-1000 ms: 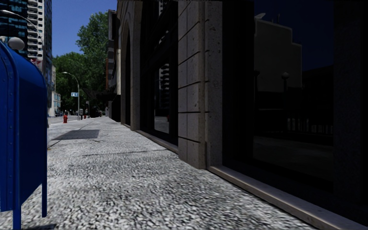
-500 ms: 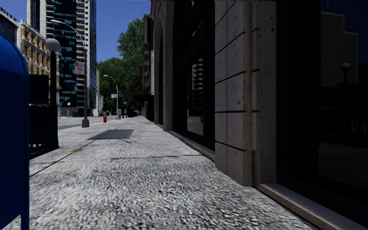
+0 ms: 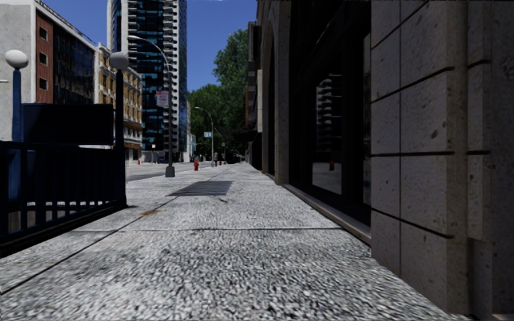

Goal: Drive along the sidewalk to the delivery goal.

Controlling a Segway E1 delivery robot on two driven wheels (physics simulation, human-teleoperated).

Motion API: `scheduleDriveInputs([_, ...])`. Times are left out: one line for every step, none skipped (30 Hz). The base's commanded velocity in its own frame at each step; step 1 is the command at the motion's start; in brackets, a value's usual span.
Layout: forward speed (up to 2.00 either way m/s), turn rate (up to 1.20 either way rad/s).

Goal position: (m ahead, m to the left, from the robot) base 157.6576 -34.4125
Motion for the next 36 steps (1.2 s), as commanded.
scheduleDriveInputs([1.26,0.48])
scheduleDriveInputs([1.26,0.48])
scheduleDriveInputs([1.33,0.47])
scheduleDriveInputs([1.42,0.37])
scheduleDriveInputs([1.49,0.25])
scheduleDriveInputs([1.53,0.19])
scheduleDriveInputs([1.53,0.19])
scheduleDriveInputs([1.54,0.18])
scheduleDriveInputs([1.54,0.18])
scheduleDriveInputs([1.54,0.18])
scheduleDriveInputs([1.54,0.18])
scheduleDriveInputs([1.56,0.17])
scheduleDriveInputs([1.63,0.09])
scheduleDriveInputs([1.71,0.00])
scheduleDriveInputs([1.71,0.00])
scheduleDriveInputs([1.77,0.00])
scheduleDriveInputs([1.89,0.00])
scheduleDriveInputs([1.97,0.00])
scheduleDriveInputs([1.98,0.00])
scheduleDriveInputs([1.98,0.00])
scheduleDriveInputs([1.99,0.00])
scheduleDriveInputs([1.99,0.00])
scheduleDriveInputs([1.99,0.00])
scheduleDriveInputs([1.99,0.00])
scheduleDriveInputs([1.99,0.00])
scheduleDriveInputs([1.99,0.00])
scheduleDriveInputs([1.99,0.00])
scheduleDriveInputs([1.99,0.00])
scheduleDriveInputs([1.99,0.00])
scheduleDriveInputs([1.99,0.00])
scheduleDriveInputs([1.99,0.00])
scheduleDriveInputs([1.99,0.00])
scheduleDriveInputs([1.99,0.00])
scheduleDriveInputs([1.99,0.00])
scheduleDriveInputs([1.99,0.00])
scheduleDriveInputs([1.99,0.00])
